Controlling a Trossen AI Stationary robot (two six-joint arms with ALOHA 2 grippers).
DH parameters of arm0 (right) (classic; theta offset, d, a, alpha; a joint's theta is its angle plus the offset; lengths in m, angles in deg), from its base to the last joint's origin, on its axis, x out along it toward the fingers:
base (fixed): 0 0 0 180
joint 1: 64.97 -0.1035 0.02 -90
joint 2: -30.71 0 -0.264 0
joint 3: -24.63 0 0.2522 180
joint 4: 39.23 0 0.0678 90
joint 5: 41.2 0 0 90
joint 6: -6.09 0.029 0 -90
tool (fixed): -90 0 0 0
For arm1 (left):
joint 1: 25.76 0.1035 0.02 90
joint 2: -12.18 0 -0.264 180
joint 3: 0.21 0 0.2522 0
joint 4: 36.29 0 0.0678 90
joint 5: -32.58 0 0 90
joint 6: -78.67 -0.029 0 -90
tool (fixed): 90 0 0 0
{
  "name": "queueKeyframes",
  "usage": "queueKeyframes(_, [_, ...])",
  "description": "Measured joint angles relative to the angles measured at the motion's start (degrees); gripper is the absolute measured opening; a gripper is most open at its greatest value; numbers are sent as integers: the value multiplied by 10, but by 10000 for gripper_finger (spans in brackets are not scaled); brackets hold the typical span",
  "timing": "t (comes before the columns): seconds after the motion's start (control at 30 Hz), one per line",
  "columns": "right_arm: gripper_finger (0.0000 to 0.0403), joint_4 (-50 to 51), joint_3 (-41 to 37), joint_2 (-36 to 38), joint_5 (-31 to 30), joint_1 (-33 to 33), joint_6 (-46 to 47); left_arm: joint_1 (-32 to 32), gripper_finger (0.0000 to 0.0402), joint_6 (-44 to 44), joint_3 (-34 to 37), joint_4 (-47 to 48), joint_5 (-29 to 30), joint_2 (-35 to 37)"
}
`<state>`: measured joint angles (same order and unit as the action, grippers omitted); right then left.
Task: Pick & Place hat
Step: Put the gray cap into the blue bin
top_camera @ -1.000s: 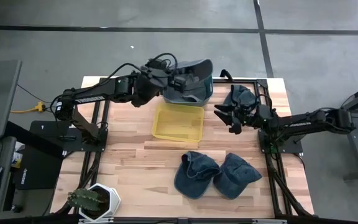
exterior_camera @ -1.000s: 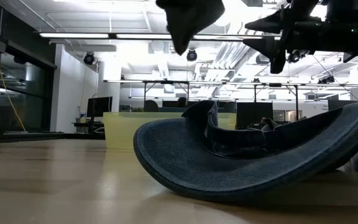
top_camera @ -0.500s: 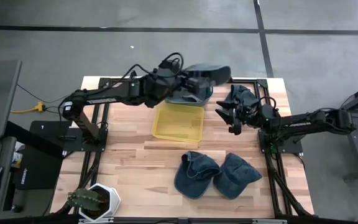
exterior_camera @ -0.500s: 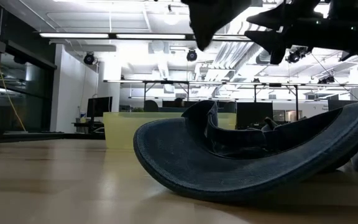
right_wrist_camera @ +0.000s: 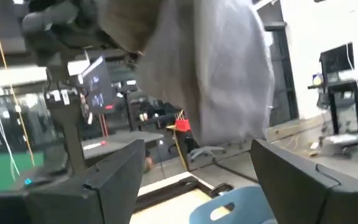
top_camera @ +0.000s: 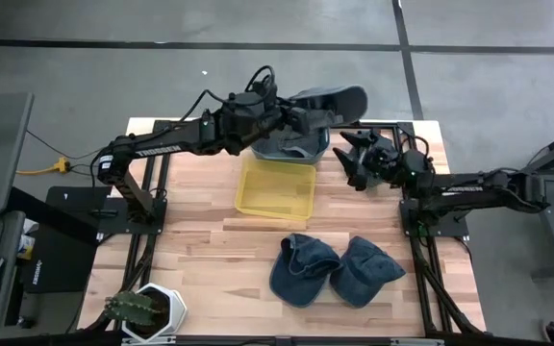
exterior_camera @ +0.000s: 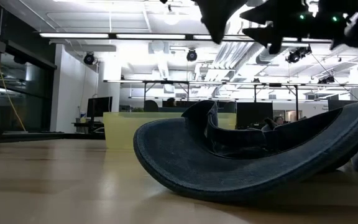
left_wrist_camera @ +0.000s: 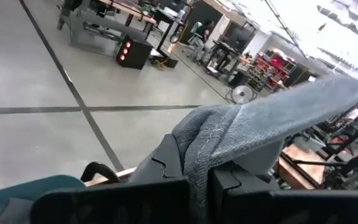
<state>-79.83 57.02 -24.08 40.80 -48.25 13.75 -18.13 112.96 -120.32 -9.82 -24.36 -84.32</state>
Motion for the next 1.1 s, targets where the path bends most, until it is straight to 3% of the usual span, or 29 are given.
queueKeyframes(0.2, [289, 133, 87, -21, -7, 3, -90, 6, 0, 3, 2, -34, -22, -25])
queueKeyframes(0.47, [289, 150, 108, -27, -136, 3, -117, 14, 0, 0, 1, -41, -38, -29])
queueKeyframes(1.1, [289, 80, 108, -28, -33, 17, -79, 19, 0, -10, 0, -62, -104, -32])
